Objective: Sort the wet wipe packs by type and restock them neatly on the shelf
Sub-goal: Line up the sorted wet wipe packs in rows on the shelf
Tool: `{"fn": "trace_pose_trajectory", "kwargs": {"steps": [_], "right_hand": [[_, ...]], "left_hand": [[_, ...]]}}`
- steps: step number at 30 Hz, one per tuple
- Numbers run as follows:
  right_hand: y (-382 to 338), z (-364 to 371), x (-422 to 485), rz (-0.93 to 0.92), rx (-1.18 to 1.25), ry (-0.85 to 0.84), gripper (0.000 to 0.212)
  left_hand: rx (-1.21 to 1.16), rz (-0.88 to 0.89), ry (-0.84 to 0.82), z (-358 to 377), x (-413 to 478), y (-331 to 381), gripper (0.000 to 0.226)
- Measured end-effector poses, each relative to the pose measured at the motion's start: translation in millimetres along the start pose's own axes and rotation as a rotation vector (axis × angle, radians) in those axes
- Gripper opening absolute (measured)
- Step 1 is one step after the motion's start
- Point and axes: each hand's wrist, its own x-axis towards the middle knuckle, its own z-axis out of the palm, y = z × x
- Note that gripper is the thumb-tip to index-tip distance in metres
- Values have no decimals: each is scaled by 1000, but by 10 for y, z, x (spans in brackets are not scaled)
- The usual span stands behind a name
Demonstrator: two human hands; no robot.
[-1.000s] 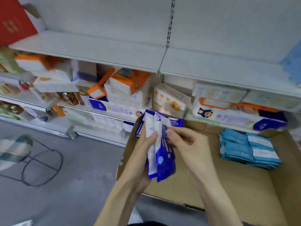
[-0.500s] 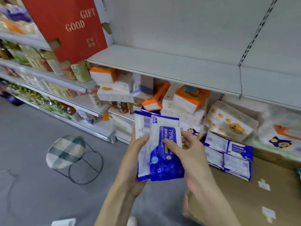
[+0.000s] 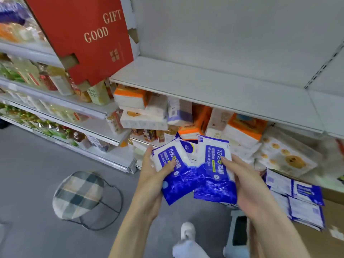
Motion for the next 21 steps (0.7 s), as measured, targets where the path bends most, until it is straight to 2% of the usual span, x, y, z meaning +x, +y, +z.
{"fn": "trace_pose_trajectory", "kwargs": {"steps": [4, 8, 10, 12, 16, 18, 21], "right_hand": [[-322, 37, 537, -28, -59, -42, 36], [-628, 233, 1250, -65, -122, -113, 51], [-813, 373, 1568, -102, -127, -112, 36], [-990, 484, 1844, -183, -201, -63, 22], [-1360, 582, 2377, -406, -474, 82, 13], [-1541, 603, 2639, -517, -681, 192, 17], [-1726, 664, 3030, -541, -700, 284, 25]], "left_hand": [[148, 131, 20, 26, 529, 204, 75], [261, 181, 44, 96, 1129, 448, 39], [262, 156, 69, 151, 1438, 602, 30], [201, 127, 122, 219, 1711, 761, 31], [125, 135, 205, 271, 2166, 1043, 27], [93, 116, 217, 261, 2392, 1178, 25], [11, 66, 227, 229, 2790, 1391, 16]]}}
